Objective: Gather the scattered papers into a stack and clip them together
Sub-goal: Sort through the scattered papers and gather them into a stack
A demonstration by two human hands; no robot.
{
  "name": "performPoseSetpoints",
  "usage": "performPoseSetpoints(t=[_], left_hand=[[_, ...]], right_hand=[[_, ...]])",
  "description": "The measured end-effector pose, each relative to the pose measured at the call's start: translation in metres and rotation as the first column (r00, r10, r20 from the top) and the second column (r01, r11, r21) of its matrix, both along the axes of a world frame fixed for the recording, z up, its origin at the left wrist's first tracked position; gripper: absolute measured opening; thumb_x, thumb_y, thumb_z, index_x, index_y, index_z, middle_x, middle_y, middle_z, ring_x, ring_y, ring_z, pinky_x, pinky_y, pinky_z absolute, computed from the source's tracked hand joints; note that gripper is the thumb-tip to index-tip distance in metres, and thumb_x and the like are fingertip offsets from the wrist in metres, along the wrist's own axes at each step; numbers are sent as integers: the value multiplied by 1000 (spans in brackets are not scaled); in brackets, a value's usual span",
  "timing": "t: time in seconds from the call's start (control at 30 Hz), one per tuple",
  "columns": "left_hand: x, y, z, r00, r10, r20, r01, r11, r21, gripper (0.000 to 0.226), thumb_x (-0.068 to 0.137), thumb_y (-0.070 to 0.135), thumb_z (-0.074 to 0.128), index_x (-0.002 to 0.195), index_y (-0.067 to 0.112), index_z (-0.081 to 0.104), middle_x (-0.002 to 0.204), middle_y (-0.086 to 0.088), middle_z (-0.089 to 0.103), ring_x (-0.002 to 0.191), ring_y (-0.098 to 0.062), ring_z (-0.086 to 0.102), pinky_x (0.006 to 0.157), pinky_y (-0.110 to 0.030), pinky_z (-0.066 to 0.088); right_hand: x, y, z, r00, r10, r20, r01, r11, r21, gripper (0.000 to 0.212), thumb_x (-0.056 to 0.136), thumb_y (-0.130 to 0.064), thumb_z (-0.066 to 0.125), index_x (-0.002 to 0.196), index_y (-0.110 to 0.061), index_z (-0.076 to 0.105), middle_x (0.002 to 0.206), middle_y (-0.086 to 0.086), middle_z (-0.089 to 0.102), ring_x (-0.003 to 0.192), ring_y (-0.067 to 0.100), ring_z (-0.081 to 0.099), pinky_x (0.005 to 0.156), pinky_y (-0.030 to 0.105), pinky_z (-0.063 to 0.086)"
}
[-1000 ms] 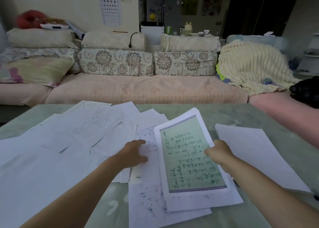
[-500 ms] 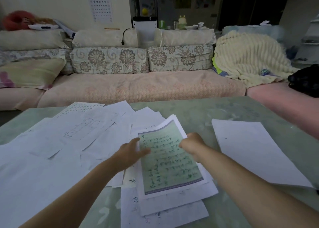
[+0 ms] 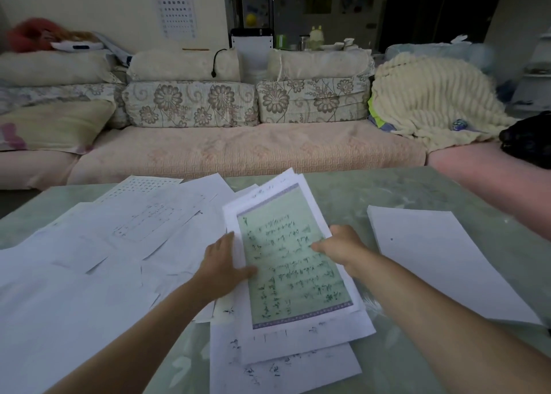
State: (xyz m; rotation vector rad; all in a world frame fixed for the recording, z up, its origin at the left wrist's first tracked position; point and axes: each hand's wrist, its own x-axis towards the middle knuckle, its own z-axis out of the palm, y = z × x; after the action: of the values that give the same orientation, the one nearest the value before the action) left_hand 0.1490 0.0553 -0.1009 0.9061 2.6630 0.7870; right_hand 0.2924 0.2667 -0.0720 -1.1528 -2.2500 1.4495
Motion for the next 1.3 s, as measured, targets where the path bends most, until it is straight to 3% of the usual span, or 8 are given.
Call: performPoseSetpoints(t=[0.1, 0.2, 0.33, 0.53, 0.63, 1.03, 1.2, 1.3], left_hand=[[-2, 3, 15, 944, 119, 309, -231, 905, 357, 110, 70, 49, 82, 153, 16, 17, 155, -7, 32, 139, -29, 36, 111, -51, 35], [2, 6, 38, 797, -61, 601, -360, 751, 553, 96, 56, 49, 87, 136, 15, 46, 127, -9, 63, 106, -27, 67, 91, -50, 54], [21, 14, 65, 841, -127, 526, -333, 646, 687, 31, 84, 21, 74, 111, 13, 62, 105, -5, 73, 90, -23, 73, 80, -44, 59], [46, 14, 104, 953, -144, 267, -163, 499, 851, 28, 87, 14, 70, 114, 21, 63, 103, 8, 73, 89, -10, 71, 74, -31, 59], [53, 10, 110, 985, -93, 147, -79, 517, 852, 37, 85, 19, 73, 116, 25, 54, 105, 10, 68, 92, -5, 68, 73, -28, 58], [46, 8, 86, 979, -47, 200, -114, 687, 718, 30, 94, 19, 60, 122, 23, 49, 112, 5, 63, 104, -19, 64, 86, -47, 57], [41, 11, 92, 993, -46, 105, -32, 771, 636, 25, 95, 18, 53, 116, 28, 44, 106, 11, 62, 94, -12, 64, 75, -39, 59], [45, 17, 95, 998, -46, 37, 14, 787, 617, 18, 96, 23, 55, 112, 25, 46, 101, 12, 62, 89, -9, 63, 66, -29, 56]], right_hand=[[9, 0, 14, 982, 17, -190, -11, 999, 33, 21, 90, -17, 70, 111, -14, 66, 105, 1, 71, 93, 16, 66, 77, 29, 54], [17, -6, 30, 944, 69, -323, -39, 994, 100, 20, 93, -19, 67, 112, -18, 66, 105, -6, 72, 99, 13, 66, 89, 33, 53], [25, -17, 48, 916, 117, -384, -41, 979, 200, 20, 96, -19, 62, 116, -19, 59, 105, -5, 69, 98, 10, 64, 80, 23, 50], [34, -24, 82, 839, 91, -537, 57, 966, 253, 25, 97, -17, 60, 121, -23, 56, 104, -18, 64, 94, -7, 59, 77, 14, 45], [38, -26, 83, 850, 131, -510, 12, 964, 266, 36, 93, -20, 65, 127, -24, 54, 113, -13, 66, 105, 5, 62, 92, 29, 48], [30, -31, 58, 913, 46, -405, 7, 992, 128, 31, 95, -7, 57, 124, -15, 52, 110, 7, 67, 105, 28, 64, 89, 40, 52], [32, -24, 62, 916, 4, -401, 60, 987, 147, 21, 98, -6, 51, 118, -14, 50, 102, 14, 64, 82, 30, 61, 65, 31, 46], [44, -11, 62, 911, 5, -412, 67, 985, 161, 16, 97, -8, 55, 112, -13, 55, 100, 7, 66, 89, 25, 64, 76, 35, 52]])
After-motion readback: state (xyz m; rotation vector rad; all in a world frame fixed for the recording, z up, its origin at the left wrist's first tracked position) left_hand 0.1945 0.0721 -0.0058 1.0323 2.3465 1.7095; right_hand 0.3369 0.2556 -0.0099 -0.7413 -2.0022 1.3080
